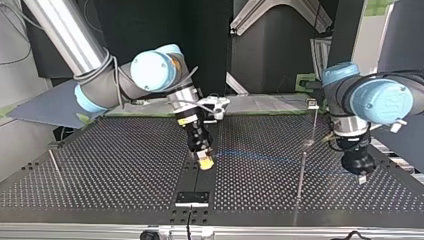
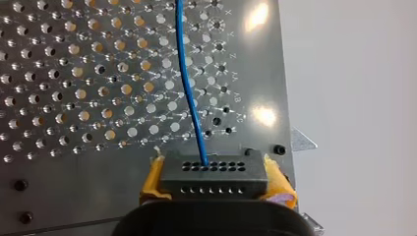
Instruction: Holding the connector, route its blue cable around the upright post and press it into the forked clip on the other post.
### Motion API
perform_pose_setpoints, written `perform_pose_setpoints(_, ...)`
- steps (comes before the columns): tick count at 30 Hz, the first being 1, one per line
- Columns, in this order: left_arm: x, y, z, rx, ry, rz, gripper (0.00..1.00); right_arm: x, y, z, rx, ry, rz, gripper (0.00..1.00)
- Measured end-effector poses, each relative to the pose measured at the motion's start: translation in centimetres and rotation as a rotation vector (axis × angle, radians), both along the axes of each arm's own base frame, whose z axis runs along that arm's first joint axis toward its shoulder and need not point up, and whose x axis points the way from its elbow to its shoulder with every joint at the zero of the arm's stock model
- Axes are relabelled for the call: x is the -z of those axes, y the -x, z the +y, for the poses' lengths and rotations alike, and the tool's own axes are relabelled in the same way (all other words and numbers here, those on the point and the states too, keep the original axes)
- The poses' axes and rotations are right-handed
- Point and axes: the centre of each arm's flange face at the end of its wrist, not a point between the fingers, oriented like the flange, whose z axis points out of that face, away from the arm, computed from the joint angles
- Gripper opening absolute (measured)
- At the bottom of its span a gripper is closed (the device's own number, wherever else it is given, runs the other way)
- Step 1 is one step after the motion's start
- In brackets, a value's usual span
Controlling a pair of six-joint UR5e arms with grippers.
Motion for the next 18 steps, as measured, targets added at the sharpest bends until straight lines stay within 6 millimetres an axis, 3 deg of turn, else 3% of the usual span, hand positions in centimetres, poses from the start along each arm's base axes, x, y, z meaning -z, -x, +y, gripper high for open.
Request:
perform_pose_setpoints(8,0.7,-1.2,2.3,0.014,-0.005,0.017,0.01,0.7,0.1,-1.0,0.030,-0.005,-0.001,0.00)
perform_pose_setpoints(18,1.4,-1.9,1.0,0.112,-0.004,0.030,0.01,1.0,0.5,-1.9,0.089,-0.007,-0.012,0.00)
